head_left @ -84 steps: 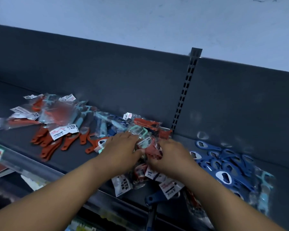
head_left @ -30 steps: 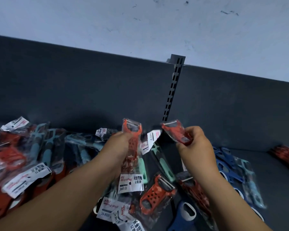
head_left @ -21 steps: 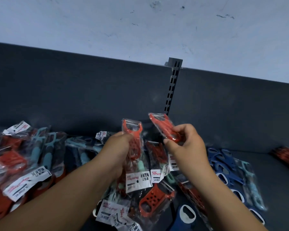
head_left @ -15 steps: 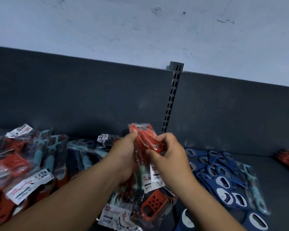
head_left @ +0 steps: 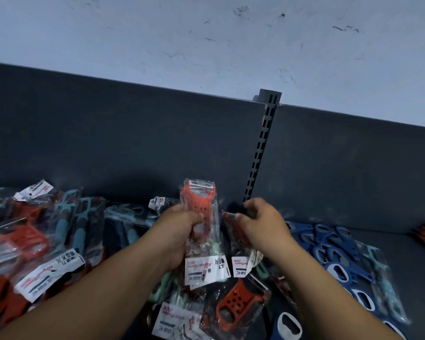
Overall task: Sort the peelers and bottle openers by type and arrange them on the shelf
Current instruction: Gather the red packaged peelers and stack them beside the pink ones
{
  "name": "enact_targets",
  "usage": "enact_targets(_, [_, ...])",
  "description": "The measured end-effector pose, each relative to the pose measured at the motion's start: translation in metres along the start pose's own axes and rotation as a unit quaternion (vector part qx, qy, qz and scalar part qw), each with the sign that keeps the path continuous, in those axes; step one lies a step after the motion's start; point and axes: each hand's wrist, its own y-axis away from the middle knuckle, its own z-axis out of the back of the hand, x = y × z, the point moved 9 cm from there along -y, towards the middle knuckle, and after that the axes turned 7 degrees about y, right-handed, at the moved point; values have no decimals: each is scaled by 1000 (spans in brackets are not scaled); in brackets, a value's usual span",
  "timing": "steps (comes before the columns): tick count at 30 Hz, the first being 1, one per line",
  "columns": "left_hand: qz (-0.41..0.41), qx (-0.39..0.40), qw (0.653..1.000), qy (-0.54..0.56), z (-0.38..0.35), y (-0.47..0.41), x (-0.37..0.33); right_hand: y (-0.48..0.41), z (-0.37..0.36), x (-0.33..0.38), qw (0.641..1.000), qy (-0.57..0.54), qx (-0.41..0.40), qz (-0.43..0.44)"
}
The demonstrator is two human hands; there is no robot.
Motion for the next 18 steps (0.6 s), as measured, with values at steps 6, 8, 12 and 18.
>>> enact_targets(6, [8,-8,1000,-13,5,-2,2,-11,-45,-23,979,162,114,-46])
enact_targets(8, [14,-7,1000,-12,6,-3,4,-14,-45,-24,981,171,81,-35])
enact_targets(12, [20,-6,1000,-11,6,-7,6,-12,-31,-26,998,32,39,-49])
enact_targets(18, [17,9,1000,10,-5,-13,8,2,0,11,981,-191,-13,21])
